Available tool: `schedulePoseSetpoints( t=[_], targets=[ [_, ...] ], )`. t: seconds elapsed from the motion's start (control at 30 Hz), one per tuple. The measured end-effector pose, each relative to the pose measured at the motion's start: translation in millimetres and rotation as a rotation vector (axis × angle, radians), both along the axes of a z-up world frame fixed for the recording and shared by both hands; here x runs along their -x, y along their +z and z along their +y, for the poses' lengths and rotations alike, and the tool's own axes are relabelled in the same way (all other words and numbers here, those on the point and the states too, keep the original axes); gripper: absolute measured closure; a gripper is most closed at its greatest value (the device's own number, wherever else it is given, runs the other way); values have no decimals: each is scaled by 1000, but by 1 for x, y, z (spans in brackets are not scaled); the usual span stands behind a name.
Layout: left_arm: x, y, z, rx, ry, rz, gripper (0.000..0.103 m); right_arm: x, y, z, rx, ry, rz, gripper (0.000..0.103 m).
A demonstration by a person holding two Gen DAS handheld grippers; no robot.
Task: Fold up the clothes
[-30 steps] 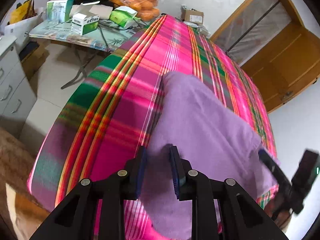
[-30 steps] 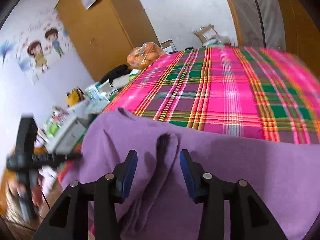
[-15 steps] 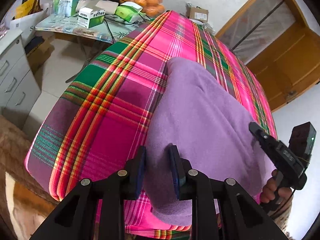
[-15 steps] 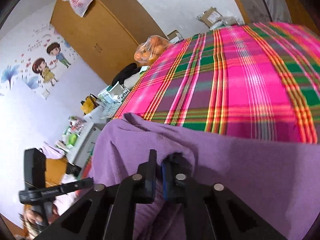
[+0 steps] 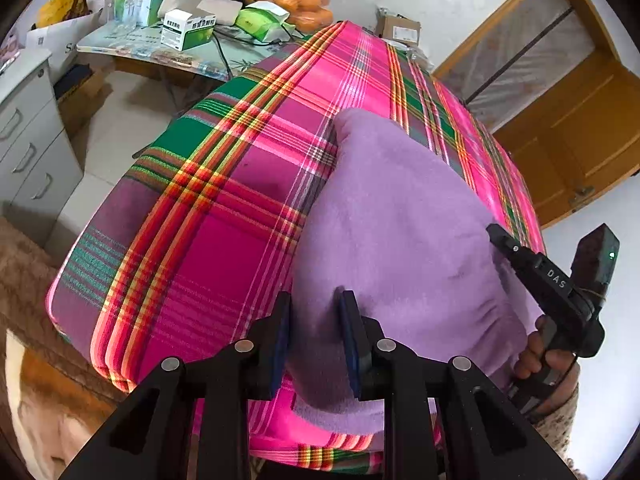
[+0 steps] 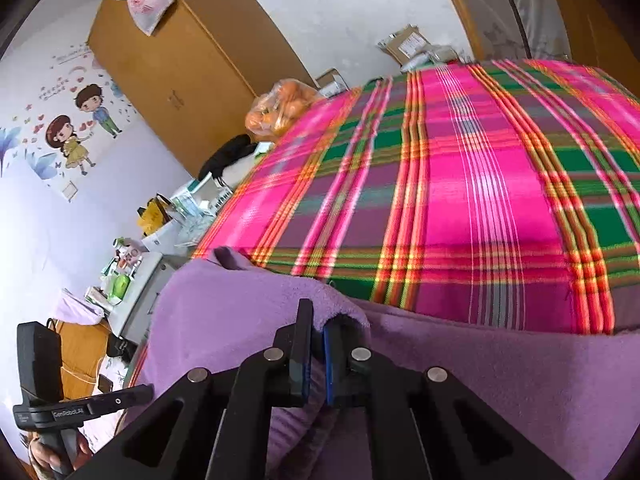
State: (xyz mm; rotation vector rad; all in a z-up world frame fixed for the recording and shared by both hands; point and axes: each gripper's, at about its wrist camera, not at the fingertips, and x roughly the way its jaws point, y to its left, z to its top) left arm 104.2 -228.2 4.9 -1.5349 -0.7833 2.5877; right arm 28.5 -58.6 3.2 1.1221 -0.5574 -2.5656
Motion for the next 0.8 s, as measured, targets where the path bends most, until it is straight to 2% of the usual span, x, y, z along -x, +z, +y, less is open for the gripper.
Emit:
schedulePoseSetpoints(
  t=[0.07,0.17,0.23,0.3,0.4,0.57,0.7,0.8],
  targets=[
    [-1,0,1,5,1,-2,78,-1,-1,-3,-42,16,-13,97],
    [-4,1,2,10,2,1,78,-6,-2,-1,-37,12,-15,94],
    [-8,2,0,4,6,4,78,-13,3,1,-52,-2,4,86],
    [-12,3,-2,-1,10,7,77,-22,7,2,-85,-15,19,81],
    [-21,5,-5,-13,19,21,77,-40,11,7,-104,-27,34,81],
    [-38,10,-6,-16,18,45,77,-67,11,13,-67,-9,38,80],
    [-50,11,-6,-18,21,54,77,-86,2,9,-62,38,11,78],
    [-58,12,-5,-16,26,59,77,-97,-2,16,-61,24,0,78]
  ],
)
